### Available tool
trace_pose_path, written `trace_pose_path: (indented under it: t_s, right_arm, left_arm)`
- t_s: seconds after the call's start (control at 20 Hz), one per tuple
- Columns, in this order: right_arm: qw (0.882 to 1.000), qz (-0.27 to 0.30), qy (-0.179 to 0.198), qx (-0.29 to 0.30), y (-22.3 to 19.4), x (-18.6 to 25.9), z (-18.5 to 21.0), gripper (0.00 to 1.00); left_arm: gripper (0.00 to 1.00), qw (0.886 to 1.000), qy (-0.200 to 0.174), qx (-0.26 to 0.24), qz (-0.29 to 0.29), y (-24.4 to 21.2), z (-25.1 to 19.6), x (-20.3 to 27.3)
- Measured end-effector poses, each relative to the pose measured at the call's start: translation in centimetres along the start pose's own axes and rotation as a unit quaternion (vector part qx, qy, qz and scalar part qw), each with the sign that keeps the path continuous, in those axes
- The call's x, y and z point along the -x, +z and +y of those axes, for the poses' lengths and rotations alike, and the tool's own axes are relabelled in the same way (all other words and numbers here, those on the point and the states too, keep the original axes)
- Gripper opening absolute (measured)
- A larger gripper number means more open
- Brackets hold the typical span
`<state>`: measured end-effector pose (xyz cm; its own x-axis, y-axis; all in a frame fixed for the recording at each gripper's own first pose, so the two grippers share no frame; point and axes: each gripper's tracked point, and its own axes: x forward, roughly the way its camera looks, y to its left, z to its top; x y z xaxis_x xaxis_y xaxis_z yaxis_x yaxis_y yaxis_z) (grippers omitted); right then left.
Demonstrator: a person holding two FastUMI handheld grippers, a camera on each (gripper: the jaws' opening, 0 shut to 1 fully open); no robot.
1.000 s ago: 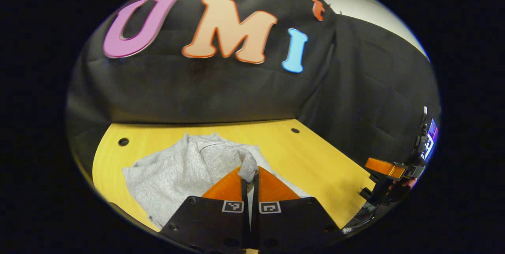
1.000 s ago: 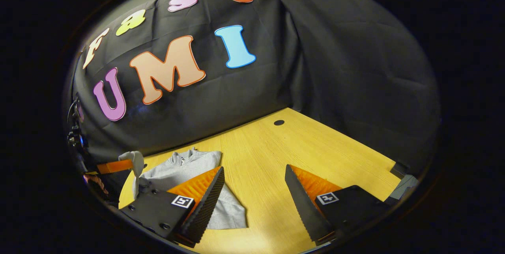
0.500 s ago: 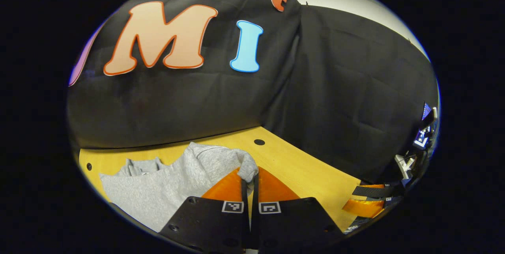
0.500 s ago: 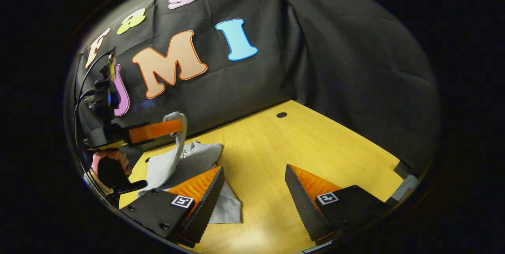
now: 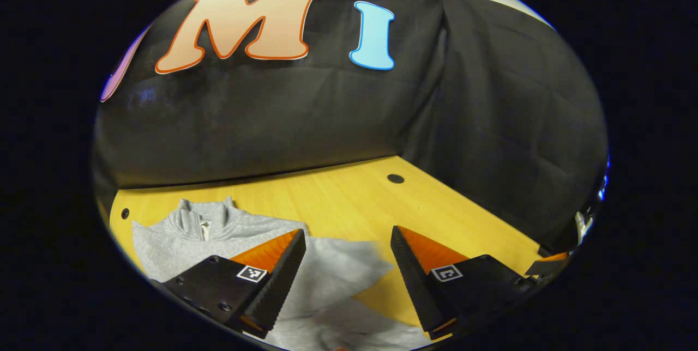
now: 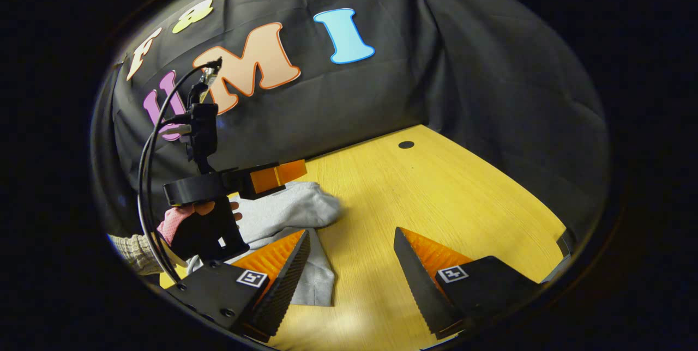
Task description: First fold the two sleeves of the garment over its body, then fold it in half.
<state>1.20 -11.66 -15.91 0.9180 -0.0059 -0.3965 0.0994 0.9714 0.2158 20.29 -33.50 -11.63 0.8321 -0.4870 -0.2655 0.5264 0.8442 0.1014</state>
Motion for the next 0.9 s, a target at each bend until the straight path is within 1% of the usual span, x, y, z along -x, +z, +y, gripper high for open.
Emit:
trace_pose_path:
  t_s: [0.15, 0.2, 0.25, 0.3, 0.35, 0.4, 0.45, 0.55, 0.65, 0.7, 0.75, 0.9]
  right_arm:
    - [0.999, 0.016, 0.023, 0.025, -1.2, -0.9, 1.1, 0.97]
    - [0.999, 0.022, 0.031, 0.036, -1.6, -1.1, 1.6, 0.92]
    - [0.998, 0.029, 0.041, 0.045, -2.1, -1.3, 2.1, 0.97]
    - [0.997, 0.035, 0.051, 0.053, -2.5, -1.3, 2.8, 0.97]
    - [0.996, 0.040, 0.061, 0.060, -2.9, -1.5, 3.5, 0.93]
    - [0.994, 0.046, 0.070, 0.069, -3.3, -1.7, 4.3, 0.93]
    - [0.993, 0.050, 0.078, 0.079, -3.8, -1.9, 4.9, 0.97]
    - [0.990, 0.058, 0.093, 0.091, -4.8, -2.0, 6.0, 0.97]
    - [0.987, 0.072, 0.106, 0.098, -6.6, -2.3, 6.8, 0.97]
    - [0.985, 0.080, 0.110, 0.105, -7.5, -2.4, 7.0, 0.93]
    - [0.983, 0.089, 0.115, 0.113, -8.3, -2.5, 7.1, 0.97]
    - [0.977, 0.110, 0.124, 0.137, -10.5, -2.9, 7.1, 0.97]
  left_arm:
    - [0.95, 1.000, -0.005, -0.004, 0.011, -1.6, 2.0, 2.0]
    - [0.95, 1.000, -0.002, -0.006, 0.011, -1.8, 3.0, 2.9]
    - [0.95, 1.000, 0.004, -0.006, 0.011, -2.1, 4.1, 3.9]
    - [0.95, 1.000, 0.011, -0.005, 0.010, -2.3, 5.1, 4.9]
    - [0.95, 1.000, 0.018, -0.003, 0.010, -2.5, 6.1, 6.1]
    - [0.95, 1.000, 0.027, 0.001, 0.009, -2.7, 7.2, 7.3]
    - [0.95, 0.999, 0.036, 0.006, 0.006, -2.9, 8.2, 8.6]
    - [0.95, 0.998, 0.055, 0.018, 0.005, -3.7, 10.1, 11.3]
    - [0.95, 0.996, 0.082, 0.018, 0.005, -4.8, 12.3, 13.9]
    - [0.95, 0.995, 0.095, 0.018, 0.008, -5.7, 13.2, 15.5]
    - [0.95, 0.994, 0.104, 0.021, 0.014, -6.7, 13.9, 17.1]
    - [0.95, 0.989, 0.138, 0.039, 0.031, -10.4, 15.4, 21.5]
